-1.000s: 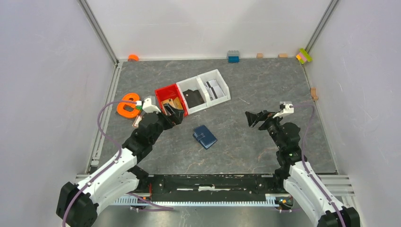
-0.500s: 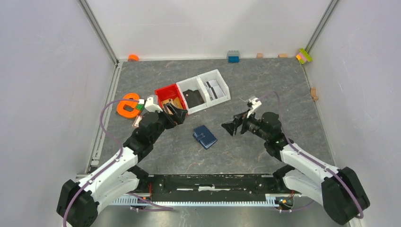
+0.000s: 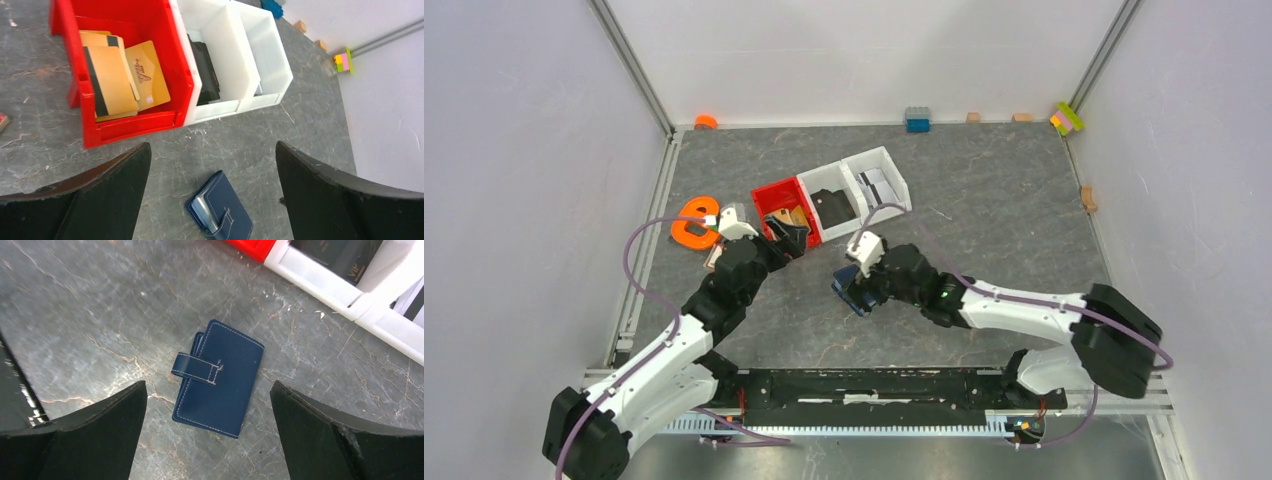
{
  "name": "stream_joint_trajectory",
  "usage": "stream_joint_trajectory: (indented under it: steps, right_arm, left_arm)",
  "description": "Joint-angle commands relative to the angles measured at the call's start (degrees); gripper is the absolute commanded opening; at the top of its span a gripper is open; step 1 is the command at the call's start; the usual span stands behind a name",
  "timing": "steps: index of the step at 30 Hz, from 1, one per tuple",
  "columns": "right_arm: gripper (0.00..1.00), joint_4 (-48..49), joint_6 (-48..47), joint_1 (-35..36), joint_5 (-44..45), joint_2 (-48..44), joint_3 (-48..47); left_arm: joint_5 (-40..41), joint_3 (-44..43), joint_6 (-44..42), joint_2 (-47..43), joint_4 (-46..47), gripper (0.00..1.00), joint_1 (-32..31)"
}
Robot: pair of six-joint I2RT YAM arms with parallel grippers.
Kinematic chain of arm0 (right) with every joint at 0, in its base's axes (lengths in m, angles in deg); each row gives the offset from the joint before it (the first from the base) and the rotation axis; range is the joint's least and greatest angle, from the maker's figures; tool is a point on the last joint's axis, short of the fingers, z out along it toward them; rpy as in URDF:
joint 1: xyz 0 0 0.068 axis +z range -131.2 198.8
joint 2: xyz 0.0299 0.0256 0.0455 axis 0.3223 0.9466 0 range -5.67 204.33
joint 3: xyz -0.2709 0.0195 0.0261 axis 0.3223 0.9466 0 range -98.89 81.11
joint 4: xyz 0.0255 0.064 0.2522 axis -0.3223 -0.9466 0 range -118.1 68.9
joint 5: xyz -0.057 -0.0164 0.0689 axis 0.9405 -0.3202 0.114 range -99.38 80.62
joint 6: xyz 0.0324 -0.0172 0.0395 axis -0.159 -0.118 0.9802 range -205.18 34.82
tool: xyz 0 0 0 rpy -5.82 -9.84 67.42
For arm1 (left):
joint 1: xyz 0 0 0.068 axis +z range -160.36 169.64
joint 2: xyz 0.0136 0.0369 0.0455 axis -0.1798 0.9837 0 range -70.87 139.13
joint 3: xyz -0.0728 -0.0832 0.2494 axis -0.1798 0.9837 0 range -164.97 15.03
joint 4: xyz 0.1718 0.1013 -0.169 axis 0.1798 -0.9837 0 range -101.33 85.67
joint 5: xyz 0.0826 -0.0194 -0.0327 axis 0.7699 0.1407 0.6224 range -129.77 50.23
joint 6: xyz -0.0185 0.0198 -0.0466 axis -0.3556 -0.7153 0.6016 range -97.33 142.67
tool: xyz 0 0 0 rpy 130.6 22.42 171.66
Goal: Take the credit cards out of the card holder
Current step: Open the card holder at the center of the board.
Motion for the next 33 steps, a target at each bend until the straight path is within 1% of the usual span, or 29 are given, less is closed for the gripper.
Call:
stream_joint_trajectory:
  steps: [1,5,8,11,13,17,20,26,29,30,32,33]
  right_arm:
    - [0.98,-6.44,-6.22,5.04,12.65,6.85,-6.56]
    - [0.98,-8.96,-7.22,8.36,17.29,13.09,-10.51]
    - [0.98,-10.82,-7.45,9.37,19.56,17.20,-13.47]
    - [0.98,-14.78,-7.36,9.84,22.36,20.70,-15.99]
    - [0.97,-16.28,-7.03,9.88,24.19,21.82,-17.26]
    - [0.83,-15.83,-7.18,9.95,25.53,20.69,-16.53]
    - [0.66,-14.63,-7.01,9.90,27.23,18.52,-15.19]
    - [0.43,-11.45,-6.61,9.81,29.90,13.85,-11.87]
    - [0.23,-9.25,-6.15,9.45,30.80,11.77,-10.16]
    - [0.12,-9.30,-5.67,8.77,30.75,11.28,-9.90]
    - [0.00,-8.95,-4.39,6.64,28.44,11.00,-9.41]
    - [0.00,-8.69,-3.50,5.66,26.82,10.86,-9.02]
  left_arm:
    - [7.74,0.57,4.16,-1.67,-1.90,1.00,-0.02]
    - [8.40,0.49,4.31,-1.83,-2.40,1.00,-0.09]
    - [8.26,0.35,4.25,-1.50,-2.57,1.00,-0.08]
    - [8.12,0.08,4.14,-1.02,-2.75,1.00,-0.08]
    - [7.88,-0.12,4.05,-0.76,-2.75,1.00,-0.07]
    - [7.45,-0.31,3.78,-0.28,-2.75,1.00,-0.08]
    - [7.16,-0.49,3.70,0.26,-2.75,1.00,-0.09]
    - [6.47,-0.74,3.36,0.65,-2.75,1.00,-0.06]
    - [6.11,-0.73,3.00,0.73,-2.41,1.00,-0.07]
    - [5.54,-0.72,2.63,1.02,-2.10,1.00,-0.08]
    - [2.74,-0.75,1.12,1.97,-0.53,1.00,-0.07]
    - [0.67,-0.84,0.38,2.70,0.22,0.99,-0.02]
